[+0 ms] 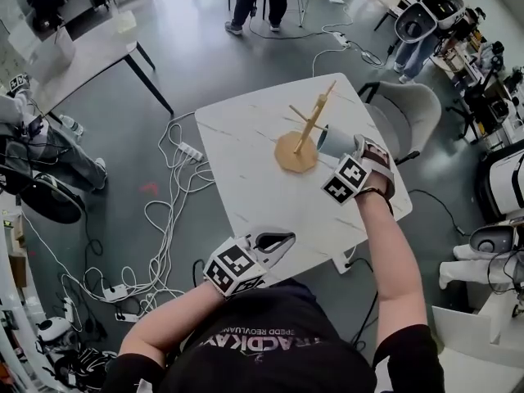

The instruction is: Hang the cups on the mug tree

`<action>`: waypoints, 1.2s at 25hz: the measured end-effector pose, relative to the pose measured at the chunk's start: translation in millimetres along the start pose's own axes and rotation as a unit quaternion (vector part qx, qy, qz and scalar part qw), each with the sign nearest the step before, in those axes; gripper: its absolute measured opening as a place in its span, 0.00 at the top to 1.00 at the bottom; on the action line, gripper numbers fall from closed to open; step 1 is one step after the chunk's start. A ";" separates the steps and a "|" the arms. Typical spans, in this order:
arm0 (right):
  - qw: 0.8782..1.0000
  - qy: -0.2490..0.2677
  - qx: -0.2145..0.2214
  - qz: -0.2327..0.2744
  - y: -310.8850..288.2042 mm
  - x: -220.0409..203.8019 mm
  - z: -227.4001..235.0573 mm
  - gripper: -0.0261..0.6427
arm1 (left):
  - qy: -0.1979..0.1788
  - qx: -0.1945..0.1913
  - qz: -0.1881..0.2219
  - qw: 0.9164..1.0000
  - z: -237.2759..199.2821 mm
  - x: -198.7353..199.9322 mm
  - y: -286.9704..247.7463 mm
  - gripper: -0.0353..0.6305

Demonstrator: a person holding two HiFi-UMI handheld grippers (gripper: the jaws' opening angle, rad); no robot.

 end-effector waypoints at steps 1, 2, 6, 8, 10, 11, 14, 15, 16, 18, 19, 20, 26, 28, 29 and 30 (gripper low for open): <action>1.000 0.015 0.001 -0.009 0.1 1.9 1.3 0.49 | 0.000 -0.001 0.000 1.000 0.9 -0.9 1.9 0.96; 0.999 0.028 0.001 -0.016 0.4 3.5 2.8 0.49 | -0.001 -0.001 -0.001 1.000 1.9 -1.9 3.9 0.96; 0.997 0.064 0.000 -0.039 3.0 9.4 9.0 0.49 | -0.002 0.000 -0.003 1.000 5.8 -5.0 10.9 0.96; 0.996 0.075 0.001 -0.049 3.8 12.0 10.9 0.49 | -0.004 0.001 -0.005 1.000 7.2 -5.6 13.7 0.96; 0.995 0.086 0.004 -0.060 2.7 14.8 11.8 0.49 | -0.006 0.001 -0.008 1.000 7.3 -6.0 16.0 0.96; 0.994 0.092 0.005 -0.066 1.6 16.3 11.8 0.49 | -0.006 0.001 -0.009 1.000 7.0 -6.4 17.0 0.96; 0.990 0.116 0.007 -0.082 -2.6 19.7 10.1 0.49 | -0.005 0.000 -0.010 1.000 6.8 -8.4 18.0 0.96; 0.988 0.125 0.007 -0.087 -3.7 20.7 9.0 0.49 | -0.004 0.000 -0.010 1.000 7.3 -9.6 18.1 0.96; 0.987 0.133 0.006 -0.091 -4.3 21.8 8.1 0.49 | -0.004 0.000 -0.010 1.000 8.0 -11.0 18.2 0.96; 0.984 0.148 0.004 -0.099 -4.8 23.7 7.8 0.49 | -0.004 0.000 -0.010 1.000 9.8 -12.6 18.2 0.96; 0.983 0.155 0.004 -0.103 -5.2 24.2 8.3 0.49 | -0.004 0.000 -0.010 1.000 10.6 -12.7 18.0 0.96; 0.981 0.160 0.005 -0.107 -5.8 24.7 8.6 0.49 | -0.005 0.000 -0.010 1.000 11.2 -12.8 17.9 0.96; 0.975 0.183 0.007 -0.125 -7.7 31.7 2.6 0.49 | -0.004 0.003 -0.007 1.000 10.5 -15.8 25.9 0.96; 0.975 0.184 0.007 -0.126 -8.2 33.0 1.5 0.49 | -0.004 0.005 -0.006 1.000 9.8 -16.5 28.6 0.96; 0.974 0.185 0.007 -0.128 -8.5 33.2 1.4 0.49 | -0.003 0.006 -0.006 1.000 9.7 -16.6 29.5 0.96; 0.974 0.187 0.007 -0.130 -8.7 32.9 1.7 0.49 | -0.003 0.007 -0.006 1.000 9.8 -16.3 30.1 0.96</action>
Point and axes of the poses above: the fingertips, and each gripper's own axes: y backward along the fingers, z to its right, x out of its top, the point moved 8 cm from there along y, backward along the fingers, and after that the axes turned 11 degrees about y, right-handed, at the moved point
